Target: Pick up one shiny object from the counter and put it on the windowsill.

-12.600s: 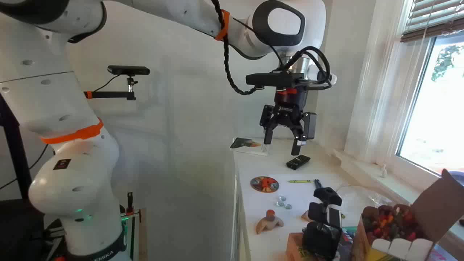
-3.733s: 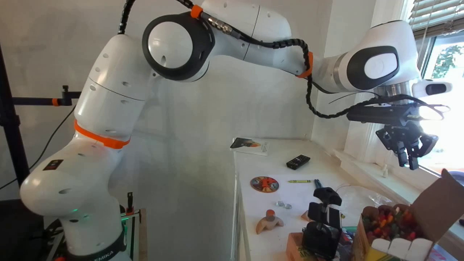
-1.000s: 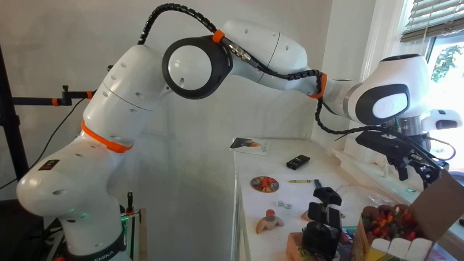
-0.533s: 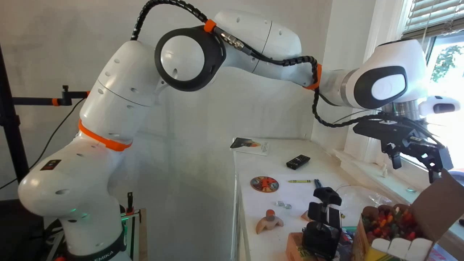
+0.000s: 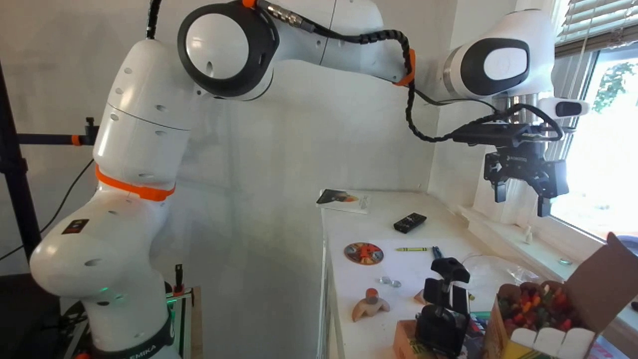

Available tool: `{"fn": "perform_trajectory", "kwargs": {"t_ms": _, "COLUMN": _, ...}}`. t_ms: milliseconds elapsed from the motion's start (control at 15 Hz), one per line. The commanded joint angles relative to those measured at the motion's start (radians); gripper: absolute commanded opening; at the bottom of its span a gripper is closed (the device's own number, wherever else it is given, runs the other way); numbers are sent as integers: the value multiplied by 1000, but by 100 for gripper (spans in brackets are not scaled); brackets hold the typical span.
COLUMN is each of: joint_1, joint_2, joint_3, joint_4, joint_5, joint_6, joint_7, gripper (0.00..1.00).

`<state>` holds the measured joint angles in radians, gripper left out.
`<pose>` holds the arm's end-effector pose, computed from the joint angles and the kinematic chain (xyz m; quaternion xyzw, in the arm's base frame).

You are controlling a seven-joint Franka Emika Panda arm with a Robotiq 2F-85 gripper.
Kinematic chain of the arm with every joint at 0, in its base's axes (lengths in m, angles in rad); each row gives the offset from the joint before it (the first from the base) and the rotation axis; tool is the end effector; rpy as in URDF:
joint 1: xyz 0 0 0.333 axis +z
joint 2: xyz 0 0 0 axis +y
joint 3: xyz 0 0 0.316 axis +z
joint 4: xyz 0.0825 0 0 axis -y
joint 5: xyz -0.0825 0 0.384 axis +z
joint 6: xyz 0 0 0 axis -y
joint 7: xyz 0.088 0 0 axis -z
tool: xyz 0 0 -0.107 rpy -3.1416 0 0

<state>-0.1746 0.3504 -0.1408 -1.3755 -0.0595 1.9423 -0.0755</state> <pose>0.6561 -0.2017 0.5403 0.9871 -0.1043 0.0973 0.0725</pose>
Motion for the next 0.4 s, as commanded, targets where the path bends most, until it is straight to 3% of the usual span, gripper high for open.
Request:
{"fn": "perform_trajectory", "kwargs": {"t_ms": 0, "joint_1": 25, "joint_2": -86, "joint_3": -5, "joint_4": -78, "joint_5": -40, "joint_6": -95, "joint_7": 77, "gripper": 100}}
{"fn": "perform_trajectory", "kwargs": {"t_ms": 200, "joint_1": 19, "joint_2": -119, "joint_3": -4, "joint_4": -95, "joint_5": -20, "joint_6": -144, "joint_7": 108, "gripper": 100}}
{"fn": "perform_trajectory", "kwargs": {"t_ms": 333, "joint_1": 14, "joint_2": -82, "joint_3": -1, "joint_4": -45, "joint_5": -21, "joint_6": -134, "joint_7": 83, "gripper": 100}}
